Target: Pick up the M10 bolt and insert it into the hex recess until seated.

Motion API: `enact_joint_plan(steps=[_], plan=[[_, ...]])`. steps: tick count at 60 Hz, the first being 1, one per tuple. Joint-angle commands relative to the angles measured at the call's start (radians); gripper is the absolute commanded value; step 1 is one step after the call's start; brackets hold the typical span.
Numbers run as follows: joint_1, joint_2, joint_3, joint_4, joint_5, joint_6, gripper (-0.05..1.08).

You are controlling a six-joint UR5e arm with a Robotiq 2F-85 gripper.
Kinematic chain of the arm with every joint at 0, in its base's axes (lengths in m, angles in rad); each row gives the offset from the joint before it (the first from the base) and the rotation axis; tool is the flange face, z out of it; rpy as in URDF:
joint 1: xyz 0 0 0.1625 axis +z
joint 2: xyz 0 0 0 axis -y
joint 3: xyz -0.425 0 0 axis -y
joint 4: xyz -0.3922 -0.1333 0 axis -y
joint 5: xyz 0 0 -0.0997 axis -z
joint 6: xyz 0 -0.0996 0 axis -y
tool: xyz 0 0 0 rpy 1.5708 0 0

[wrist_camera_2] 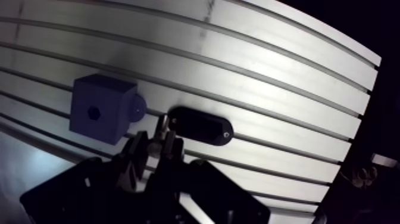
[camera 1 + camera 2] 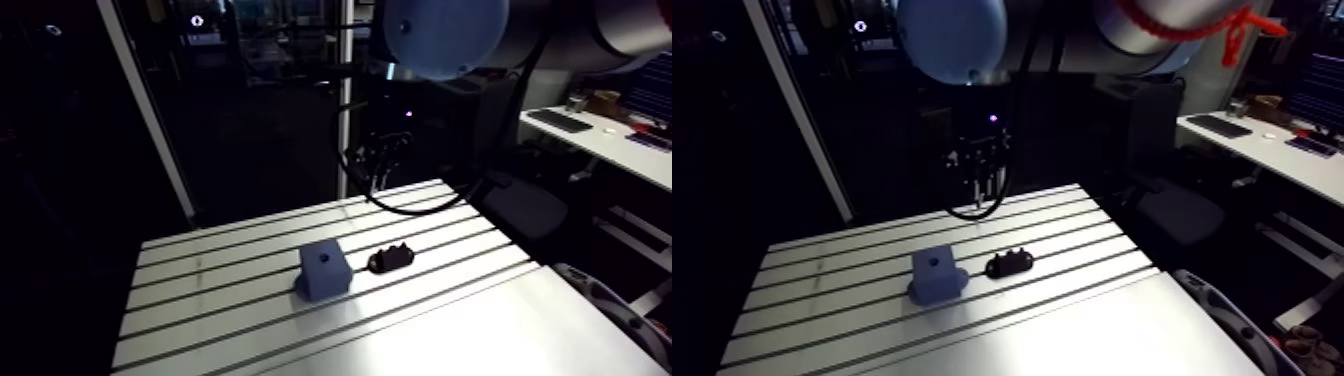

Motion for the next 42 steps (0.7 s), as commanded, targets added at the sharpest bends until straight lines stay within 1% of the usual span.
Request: enact_joint_plan(steps=[1, 2, 3, 4, 5, 6, 7, 9, 10, 11, 12, 15, 16, 17, 18, 19, 20, 36, 40, 42], plan=[[0.127, -0.007, -0.164, 0.277, -0.078, 0.040, 0.96], [0.127, -0.007, -0.164, 0.277, -0.078, 0.040, 0.96], [0.135, -0.003, -0.174, 0.296, -0.084, 0.040, 0.96], [0.135, -0.003, -0.174, 0.296, -0.084, 0.040, 0.96], [0.141, 0.000, -0.184, 0.316, -0.090, 0.040, 0.96], [0.141, 0.000, -0.184, 0.316, -0.090, 0.040, 0.96], [0.150, 0.004, -0.194, 0.335, -0.095, 0.040, 0.97], [0.159, 0.005, -0.204, 0.353, -0.096, 0.041, 0.97], [0.166, 0.007, -0.213, 0.374, -0.100, 0.048, 0.97], [0.166, 0.007, -0.213, 0.374, -0.100, 0.048, 0.97], [0.173, 0.012, -0.222, 0.393, -0.106, 0.058, 0.97], [0.182, 0.022, -0.232, 0.414, -0.111, 0.069, 0.97], [0.195, 0.030, -0.238, 0.433, -0.122, 0.079, 0.97], [0.195, 0.030, -0.238, 0.433, -0.122, 0.079, 0.97], [0.210, 0.033, -0.243, 0.446, -0.134, 0.089, 0.97], [0.210, 0.033, -0.243, 0.446, -0.134, 0.089, 0.97], [0.220, 0.033, -0.245, 0.451, -0.138, 0.093, 0.97], [0.228, 0.059, -0.256, 0.473, -0.138, 0.097, 0.97], [0.228, 0.062, -0.255, 0.473, -0.140, 0.095, 0.97], [0.228, 0.062, -0.253, 0.472, -0.145, 0.095, 0.97]])
